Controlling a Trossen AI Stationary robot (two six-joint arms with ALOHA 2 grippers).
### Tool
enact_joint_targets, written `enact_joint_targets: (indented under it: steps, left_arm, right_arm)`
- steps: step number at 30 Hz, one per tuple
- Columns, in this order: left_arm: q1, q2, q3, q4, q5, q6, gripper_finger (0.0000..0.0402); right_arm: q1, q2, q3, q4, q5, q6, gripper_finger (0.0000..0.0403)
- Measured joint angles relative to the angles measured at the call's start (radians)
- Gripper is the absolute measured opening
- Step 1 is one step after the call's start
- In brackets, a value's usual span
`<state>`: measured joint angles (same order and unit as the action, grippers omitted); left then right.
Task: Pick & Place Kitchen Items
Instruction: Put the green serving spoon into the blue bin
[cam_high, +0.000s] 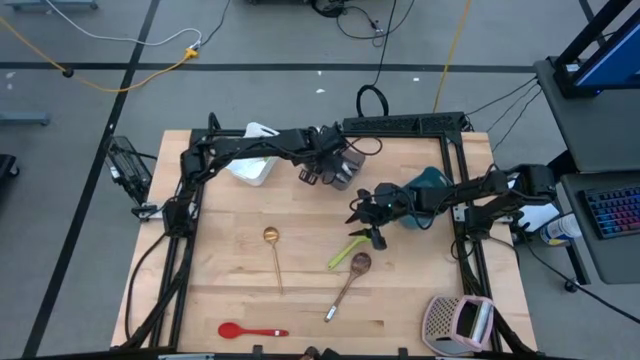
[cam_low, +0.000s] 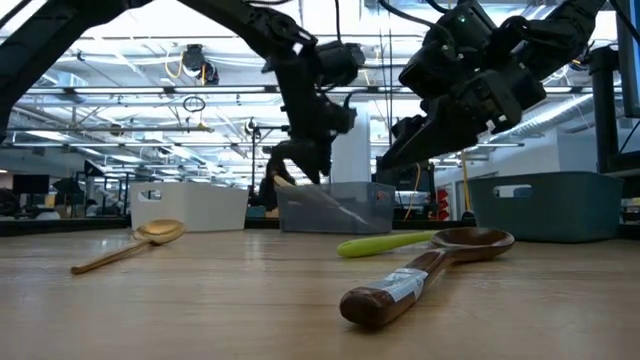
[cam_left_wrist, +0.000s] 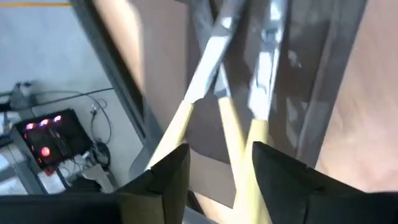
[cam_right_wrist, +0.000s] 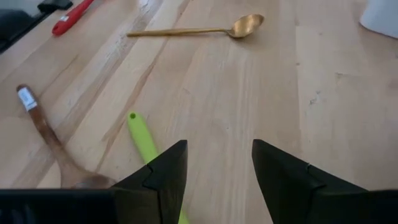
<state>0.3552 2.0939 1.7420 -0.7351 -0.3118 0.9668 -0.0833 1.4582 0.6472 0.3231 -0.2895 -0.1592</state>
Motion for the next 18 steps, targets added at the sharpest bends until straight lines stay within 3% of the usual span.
enact_joint_targets:
  steps: [10,18]
  left_arm:
    - [0.001,-0.185,0.000,-0.099,0.237,-0.289,0.0191]
    - [0.003,-0.394,0.001,-0.138,0.259,-0.416,0.0191]
  right_arm:
    - [0.068,0.000,0.000,-0.024,-0.004,-0.064,0.0169]
    - [0.079,0.075,0.000,-0.020,-0.105,-0.035,0.0169]
